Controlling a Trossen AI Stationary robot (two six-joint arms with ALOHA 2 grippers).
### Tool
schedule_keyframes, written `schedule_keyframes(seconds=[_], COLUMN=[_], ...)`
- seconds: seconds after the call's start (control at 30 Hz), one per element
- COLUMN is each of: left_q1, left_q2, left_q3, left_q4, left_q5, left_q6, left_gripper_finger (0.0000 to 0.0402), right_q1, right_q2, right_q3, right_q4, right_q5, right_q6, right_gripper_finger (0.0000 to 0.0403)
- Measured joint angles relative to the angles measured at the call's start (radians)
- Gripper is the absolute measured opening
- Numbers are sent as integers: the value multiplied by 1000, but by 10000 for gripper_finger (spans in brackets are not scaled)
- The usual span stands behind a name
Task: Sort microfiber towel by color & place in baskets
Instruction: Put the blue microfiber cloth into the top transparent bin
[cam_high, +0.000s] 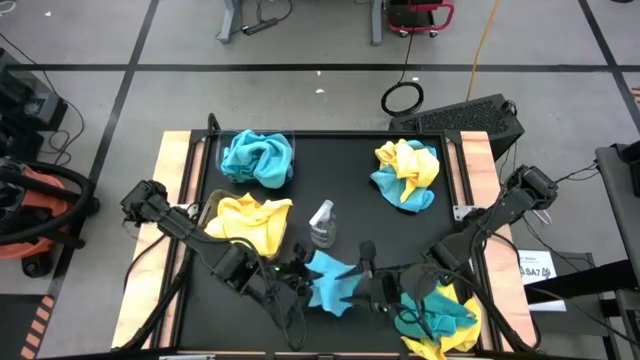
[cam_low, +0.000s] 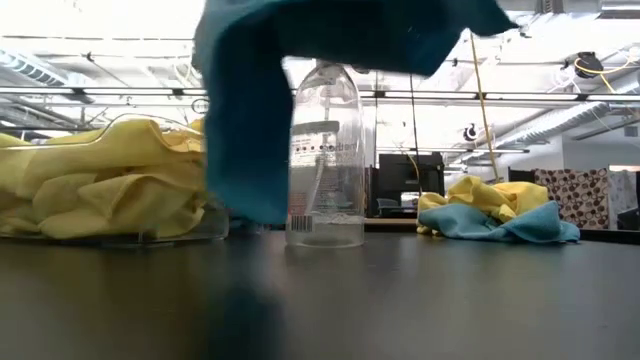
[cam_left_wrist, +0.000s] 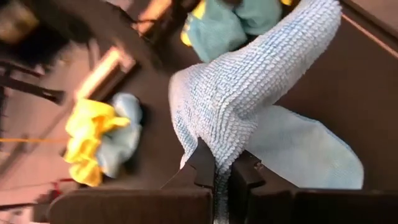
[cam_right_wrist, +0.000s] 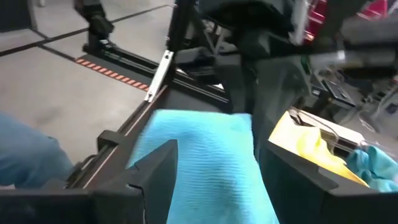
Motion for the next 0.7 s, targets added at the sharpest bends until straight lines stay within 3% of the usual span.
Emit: schedule_keyframes(seconds=[0.13,0.43,0.7], left_q1=[8,6,-9], left_q2=[0,-2,-3], left_q3=[0,0,0], left_q4=[54,157,335], left_q5=[-22,-118,-154], left_q6=[81,216,400], left_gripper_finger=[9,9,9], right_q1=[-36,-71,-92], right_q2=[0,0,0], right_q3=[0,0,0], right_q4=[0,-2,-9], right_q5=[6,-3,-28], right_q6=[26,38,57], right_gripper_finger=[237,325,336])
